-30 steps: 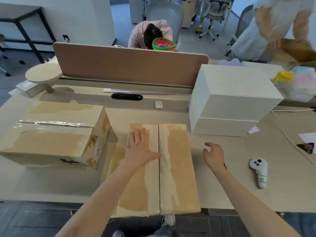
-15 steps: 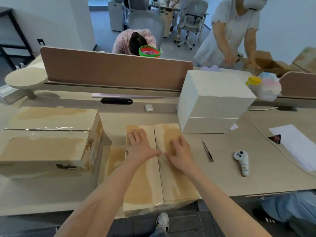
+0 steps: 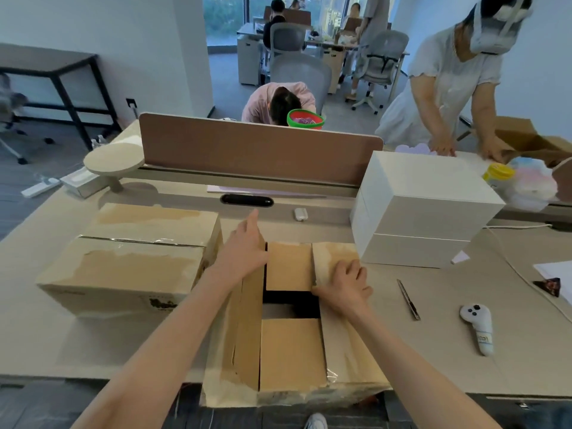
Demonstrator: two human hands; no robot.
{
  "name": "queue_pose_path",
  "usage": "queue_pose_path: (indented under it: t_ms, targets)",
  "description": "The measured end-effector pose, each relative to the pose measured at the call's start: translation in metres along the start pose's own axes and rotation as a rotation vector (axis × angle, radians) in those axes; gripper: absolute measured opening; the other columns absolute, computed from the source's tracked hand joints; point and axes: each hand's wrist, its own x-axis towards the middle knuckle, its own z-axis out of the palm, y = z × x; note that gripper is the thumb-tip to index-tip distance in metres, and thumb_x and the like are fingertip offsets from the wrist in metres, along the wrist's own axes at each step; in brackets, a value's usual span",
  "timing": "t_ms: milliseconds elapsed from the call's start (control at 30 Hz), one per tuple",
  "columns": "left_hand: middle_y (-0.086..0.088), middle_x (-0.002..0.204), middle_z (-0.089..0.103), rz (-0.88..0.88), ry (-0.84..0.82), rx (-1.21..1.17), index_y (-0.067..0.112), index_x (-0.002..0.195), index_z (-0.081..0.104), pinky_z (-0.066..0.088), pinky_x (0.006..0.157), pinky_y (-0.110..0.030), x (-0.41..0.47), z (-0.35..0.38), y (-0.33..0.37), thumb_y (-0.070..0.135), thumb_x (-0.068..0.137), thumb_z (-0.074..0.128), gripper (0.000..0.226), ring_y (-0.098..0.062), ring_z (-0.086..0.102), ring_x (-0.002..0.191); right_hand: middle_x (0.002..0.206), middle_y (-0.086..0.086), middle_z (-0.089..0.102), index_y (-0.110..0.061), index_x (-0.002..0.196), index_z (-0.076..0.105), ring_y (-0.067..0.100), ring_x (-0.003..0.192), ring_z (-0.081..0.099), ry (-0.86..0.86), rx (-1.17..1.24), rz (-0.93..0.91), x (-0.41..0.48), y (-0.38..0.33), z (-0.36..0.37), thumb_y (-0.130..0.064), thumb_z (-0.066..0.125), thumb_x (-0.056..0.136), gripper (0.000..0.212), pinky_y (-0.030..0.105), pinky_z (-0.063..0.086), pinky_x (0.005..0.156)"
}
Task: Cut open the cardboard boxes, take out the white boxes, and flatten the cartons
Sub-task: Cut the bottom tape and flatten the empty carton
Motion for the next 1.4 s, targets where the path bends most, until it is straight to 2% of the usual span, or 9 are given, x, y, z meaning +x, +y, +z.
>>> queue_pose_path:
  t_ms: [133,200,400,533,600,800,967,1133,1400]
  targets:
    - [-0.020,0.158,-0.021,0.122,0.058,0.682,0.019,0.148,0.029,-0.004,0.120,-0.054,-0.003,0.012,-0.020,0.025,0.092,0.058,0.064,-0.038,-0.020,0.146,0.158,0.012,0.000,-0.014,0.145,0.020,0.039,0.143,0.005,-0.051,0.043,0.030,0.002,-0.006,-0.005,-0.061,0.065,0.066,0.102,0.059,0.025,0.108]
    - [-0.018,0.160,-0.014,0.187,0.014,0.682,0.017,0.140,0.043,-0.004,0.121,-0.049,-0.001,0.029,-0.026,0.025,0.096,0.050,0.046,-0.035,-0.013,0.148,0.158,0.011,0.000,-0.015,0.145,0.019,0.038,0.143,0.006,-0.054,0.073,0.050,0.004,-0.008,-0.008,-0.056,0.064,0.066,0.100,0.059,0.023,0.108]
    - [-0.008,0.163,-0.011,0.214,-0.180,0.483,0.015,0.156,0.004,0.000,0.121,-0.043,0.003,0.083,-0.044,0.027,0.103,0.032,0.061,-0.029,-0.012,0.149,0.154,0.007,0.016,-0.017,0.142,0.028,0.035,0.139,0.018,-0.055,0.226,0.089,0.006,-0.008,-0.014,-0.041,0.061,0.065,0.087,0.057,0.026,0.107]
    - [-0.011,0.160,-0.019,0.139,-0.208,0.410,0.008,0.154,-0.007,0.005,0.122,-0.044,0.014,0.086,-0.061,0.013,0.098,0.036,0.071,-0.032,-0.016,0.148,0.082,0.006,0.044,-0.011,0.072,0.041,0.019,0.076,0.041,-0.107,0.818,0.083,0.017,-0.004,-0.059,-0.006,0.048,0.071,0.009,0.034,0.035,0.068]
    - [-0.011,0.161,-0.018,0.162,-0.225,0.398,0.007,0.153,-0.009,0.005,0.122,-0.043,0.021,0.085,-0.067,0.015,0.098,0.035,0.071,-0.031,-0.015,0.148,0.074,0.005,0.037,-0.017,0.063,0.035,0.020,0.071,0.034,-0.172,0.884,0.083,0.021,0.015,-0.082,-0.007,0.049,0.067,0.017,0.034,0.029,0.062]
    - [-0.008,0.162,-0.010,0.160,-0.152,0.423,0.010,0.154,-0.001,0.005,0.121,-0.047,0.020,0.090,-0.056,0.027,0.095,0.048,0.079,-0.032,-0.010,0.149,0.095,0.009,0.070,-0.008,0.105,0.064,0.025,0.086,0.066,-0.176,0.812,0.209,0.033,0.088,-0.112,-0.010,0.065,0.083,0.022,0.036,0.055,0.076]
    - [-0.008,0.161,-0.007,0.143,-0.133,0.433,0.010,0.154,0.000,0.005,0.121,-0.047,0.022,0.091,-0.057,0.036,0.085,0.063,0.097,-0.031,-0.008,0.148,0.149,0.013,0.038,-0.012,0.149,0.027,0.030,0.137,0.036,-0.038,0.225,0.147,0.045,0.111,-0.070,-0.023,0.069,0.087,0.076,0.040,0.038,0.107]
    - [-0.011,0.159,0.005,0.145,-0.036,0.495,0.009,0.152,0.009,0.015,0.119,-0.047,0.024,0.097,-0.054,0.039,0.081,0.068,0.097,-0.032,0.004,0.147,0.128,0.008,0.055,-0.013,0.108,0.056,0.026,0.113,0.052,-0.045,-0.119,-0.060,0.040,0.084,-0.037,-0.006,0.050,0.083,0.027,0.039,0.047,0.095]
    - [-0.005,0.149,0.039,0.393,0.140,0.321,0.015,0.144,0.039,0.028,0.114,-0.045,0.020,0.094,-0.064,0.034,0.080,0.062,0.070,-0.025,0.039,0.136,0.161,-0.006,0.006,-0.028,0.154,0.013,0.020,0.149,0.003,-0.097,-0.141,-0.534,0.053,0.050,-0.034,-0.059,0.062,0.079,0.094,0.046,0.011,0.121]
